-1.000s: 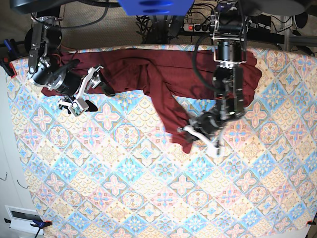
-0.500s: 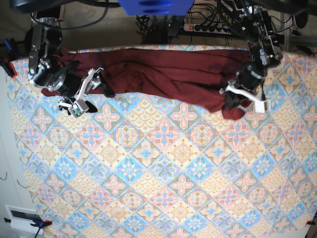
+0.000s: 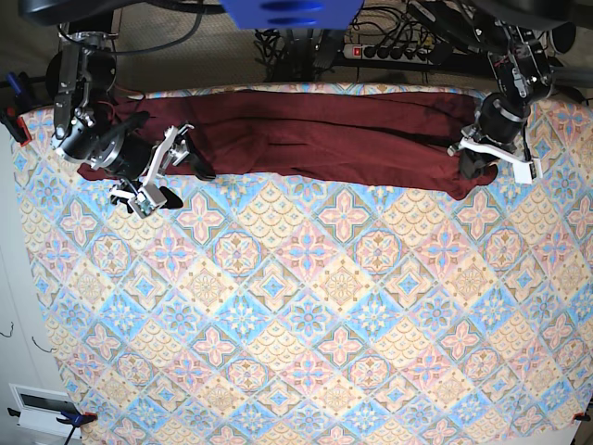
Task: Layout the t-shirt on the table in an organized manner, then fold the t-shirt properly
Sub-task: 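Grasp the sleeve cuff with the left gripper and lay it along the shirt, then grasp the shirt end with the left gripper and pull it outward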
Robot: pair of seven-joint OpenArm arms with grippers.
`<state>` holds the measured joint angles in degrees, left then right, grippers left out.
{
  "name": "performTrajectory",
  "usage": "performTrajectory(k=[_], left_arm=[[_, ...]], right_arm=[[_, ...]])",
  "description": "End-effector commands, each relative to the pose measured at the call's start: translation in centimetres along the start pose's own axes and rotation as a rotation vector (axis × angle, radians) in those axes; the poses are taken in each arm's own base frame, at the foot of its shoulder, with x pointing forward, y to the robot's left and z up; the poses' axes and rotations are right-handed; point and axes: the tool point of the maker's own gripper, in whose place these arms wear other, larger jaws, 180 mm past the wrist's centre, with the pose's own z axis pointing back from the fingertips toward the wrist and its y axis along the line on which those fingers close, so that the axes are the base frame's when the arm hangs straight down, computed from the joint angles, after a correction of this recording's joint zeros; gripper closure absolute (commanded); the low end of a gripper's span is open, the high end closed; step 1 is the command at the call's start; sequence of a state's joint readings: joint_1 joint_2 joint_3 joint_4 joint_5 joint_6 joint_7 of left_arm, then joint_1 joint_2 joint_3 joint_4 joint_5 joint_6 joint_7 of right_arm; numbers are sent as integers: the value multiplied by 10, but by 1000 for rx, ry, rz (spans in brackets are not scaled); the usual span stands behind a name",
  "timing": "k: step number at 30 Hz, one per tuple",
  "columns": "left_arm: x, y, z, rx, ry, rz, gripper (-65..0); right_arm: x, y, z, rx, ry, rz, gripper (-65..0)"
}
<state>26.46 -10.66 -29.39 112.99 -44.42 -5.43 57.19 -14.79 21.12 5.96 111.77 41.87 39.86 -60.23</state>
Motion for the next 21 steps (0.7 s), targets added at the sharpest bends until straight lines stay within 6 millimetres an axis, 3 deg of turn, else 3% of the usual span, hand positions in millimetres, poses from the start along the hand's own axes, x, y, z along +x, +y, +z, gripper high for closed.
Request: performTrajectory(k=[1, 5, 9, 13, 16, 21], left_arm=[[1, 1, 2, -5, 9, -11, 0], [-24, 3, 4, -1, 145, -10, -6], [-41, 4, 9, 1, 257, -18, -130], [-39, 12, 15, 16, 299, -59, -296], [-25, 25, 24, 33, 271, -47, -408], [1, 44, 35, 73, 229, -72, -441]], right_arm=[[12, -1, 4, 1, -41, 21, -435], [13, -1, 4, 1, -43, 22, -435], [14, -2, 4, 0, -45, 23, -435], [14, -2, 4, 0, -43, 23, -435], [13, -1, 4, 0, -42, 22, -435], [14, -2, 4, 0, -43, 23, -435]])
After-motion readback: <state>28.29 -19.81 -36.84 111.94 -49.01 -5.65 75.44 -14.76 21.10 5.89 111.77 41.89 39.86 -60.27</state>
